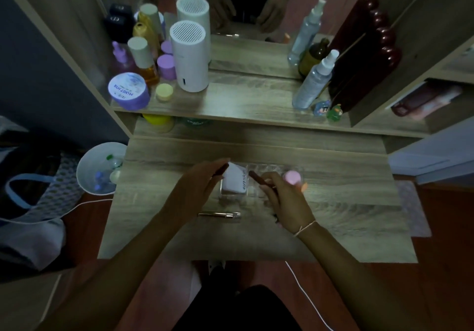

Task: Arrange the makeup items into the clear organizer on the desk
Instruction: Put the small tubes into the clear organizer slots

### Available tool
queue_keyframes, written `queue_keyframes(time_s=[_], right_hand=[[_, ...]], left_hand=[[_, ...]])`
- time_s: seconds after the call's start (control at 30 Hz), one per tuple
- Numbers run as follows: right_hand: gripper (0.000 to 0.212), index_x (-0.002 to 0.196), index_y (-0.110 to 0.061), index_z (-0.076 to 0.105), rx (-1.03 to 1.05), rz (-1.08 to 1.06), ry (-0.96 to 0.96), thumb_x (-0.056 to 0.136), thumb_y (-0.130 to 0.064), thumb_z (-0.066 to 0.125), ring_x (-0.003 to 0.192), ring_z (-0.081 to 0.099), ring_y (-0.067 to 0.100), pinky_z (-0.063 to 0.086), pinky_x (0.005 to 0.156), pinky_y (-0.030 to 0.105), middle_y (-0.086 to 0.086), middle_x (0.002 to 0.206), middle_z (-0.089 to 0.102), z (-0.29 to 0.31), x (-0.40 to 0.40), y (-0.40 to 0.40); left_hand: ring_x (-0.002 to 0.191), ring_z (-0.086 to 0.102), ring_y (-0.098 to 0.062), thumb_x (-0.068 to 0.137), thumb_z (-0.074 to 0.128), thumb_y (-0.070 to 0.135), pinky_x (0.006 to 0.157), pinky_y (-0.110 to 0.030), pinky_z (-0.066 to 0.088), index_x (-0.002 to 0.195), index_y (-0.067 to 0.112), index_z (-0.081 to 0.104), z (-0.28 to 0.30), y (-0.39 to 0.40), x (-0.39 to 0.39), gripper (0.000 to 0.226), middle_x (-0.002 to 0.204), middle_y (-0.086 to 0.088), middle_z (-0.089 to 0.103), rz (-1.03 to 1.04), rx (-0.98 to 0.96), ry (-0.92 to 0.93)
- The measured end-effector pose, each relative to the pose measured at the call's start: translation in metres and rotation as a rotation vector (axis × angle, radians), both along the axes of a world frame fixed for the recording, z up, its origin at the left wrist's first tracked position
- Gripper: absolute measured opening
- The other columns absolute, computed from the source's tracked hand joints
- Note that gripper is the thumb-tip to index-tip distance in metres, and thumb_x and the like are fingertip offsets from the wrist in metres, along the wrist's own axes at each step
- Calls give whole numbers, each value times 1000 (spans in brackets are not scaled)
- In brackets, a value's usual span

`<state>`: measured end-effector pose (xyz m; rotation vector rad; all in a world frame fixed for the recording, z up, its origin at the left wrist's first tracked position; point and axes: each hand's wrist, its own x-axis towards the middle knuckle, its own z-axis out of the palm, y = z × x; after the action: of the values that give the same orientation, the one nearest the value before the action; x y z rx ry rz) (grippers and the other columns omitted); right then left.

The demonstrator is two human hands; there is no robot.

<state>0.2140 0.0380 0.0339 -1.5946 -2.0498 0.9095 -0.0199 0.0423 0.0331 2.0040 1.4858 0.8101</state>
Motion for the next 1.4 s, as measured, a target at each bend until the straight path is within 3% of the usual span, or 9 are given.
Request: queue_keyframes(time_s=[0.07,0.17,0.33,0.57,0.77,0.83,0.97,1.17,1.4], right_hand=[[13,107,-22,56,43,-59,-36,97,-27,49,73,58,2,51,63,32,-9,83,64,-1,4,4],[15,108,-31,61,127,-117,-72,95,-30,53,81,52,-5,49,70,27,-16,90,66,2,8,11],[18,110,-29,64,111,-148,-122,95,-28,54,91,61,15,51,77,33,-1,100,69,4,13,26],[21,106,-18,64,21,-131,-197,85,-18,62,87,61,23,51,76,35,7,98,64,1,17,42],[15,96,-15,66,-22,-87,-222,81,-18,68,84,63,21,50,75,31,6,95,69,-9,17,54],[14,93,-16,67,-49,-99,-205,79,-18,72,81,63,17,50,75,28,4,93,69,-12,15,58],[15,88,-18,67,-64,-135,-187,75,-17,76,78,64,16,54,75,29,3,90,70,-19,12,67],[16,88,-20,67,-81,-130,-201,75,-18,75,79,65,19,57,76,37,4,90,70,-25,8,73],[17,89,-19,65,-83,-102,-200,76,-18,75,78,64,17,57,74,37,3,89,70,-26,9,76]], left_hand=[[98,63,-26,90,58,5,82,-33,51,127,7,53,5,9,9,38,111,-17,66,-50,19,-5],[98,63,-26,91,58,8,84,-34,51,127,8,53,8,22,23,37,111,-17,66,-61,38,-29],[102,63,-30,91,57,6,90,-35,50,126,5,54,8,42,48,35,117,-20,65,-34,3,-77],[95,65,-29,90,57,2,86,-40,53,121,3,54,5,54,70,31,107,-20,66,-16,-16,-132],[88,65,-21,87,60,0,77,-27,50,117,7,56,-6,57,77,31,101,-16,68,-37,-1,-144],[89,65,-22,86,60,2,76,-29,52,117,10,55,-13,57,77,32,101,-14,68,-50,-12,-111],[85,66,-17,89,59,11,67,-23,54,120,27,46,-23,55,76,37,101,-9,67,-32,-114,-90],[91,64,-28,89,61,10,80,-42,52,111,7,59,-31,52,73,23,100,-14,69,-13,-78,-31],[94,61,-25,88,62,13,88,-38,46,109,8,59,-34,51,77,22,102,-11,68,-11,-68,10]])
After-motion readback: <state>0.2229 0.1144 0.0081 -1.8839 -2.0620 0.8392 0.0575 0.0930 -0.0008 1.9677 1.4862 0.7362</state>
